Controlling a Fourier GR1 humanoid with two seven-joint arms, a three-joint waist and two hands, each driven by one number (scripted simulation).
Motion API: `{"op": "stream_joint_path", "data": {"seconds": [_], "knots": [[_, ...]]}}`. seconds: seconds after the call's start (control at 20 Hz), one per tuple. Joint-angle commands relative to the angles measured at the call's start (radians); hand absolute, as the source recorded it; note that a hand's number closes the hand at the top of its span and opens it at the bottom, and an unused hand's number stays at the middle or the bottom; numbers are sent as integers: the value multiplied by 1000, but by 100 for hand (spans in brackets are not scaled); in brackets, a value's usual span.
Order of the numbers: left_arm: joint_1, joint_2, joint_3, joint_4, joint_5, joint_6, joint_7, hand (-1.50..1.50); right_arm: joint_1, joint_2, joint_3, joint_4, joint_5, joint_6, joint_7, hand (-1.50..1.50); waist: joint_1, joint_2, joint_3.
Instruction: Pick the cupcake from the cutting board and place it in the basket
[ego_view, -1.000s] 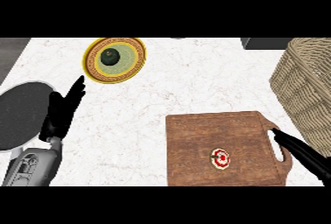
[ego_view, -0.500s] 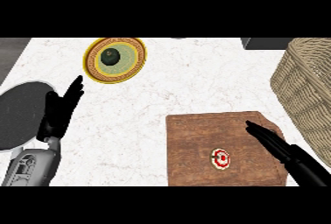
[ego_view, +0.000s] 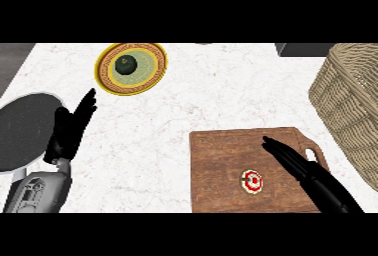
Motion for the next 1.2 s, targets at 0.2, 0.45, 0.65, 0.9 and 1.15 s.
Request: {"op": "stream_joint_path", "data": {"seconds": [0.2,0.45,0.65,0.9,1.15], "knots": [[-23,-4,45,2,-19,-32,9,0,5,39,29,78,73,-34,-45,-150,-1,0,0],[-32,-50,34,3,-49,-5,10,0,-19,71,54,132,110,-41,-27,-150,-1,0,0],[11,-72,19,-28,-62,-6,7,0,-40,80,49,188,124,-51,-30,-150,0,0,0],[-20,-26,71,-80,-24,-57,79,0,-78,112,52,272,133,-77,-60,-150,2,0,0],[16,-47,66,-20,-53,-66,-6,0,-33,110,77,210,160,-76,-42,-150,0,0,0]]}}
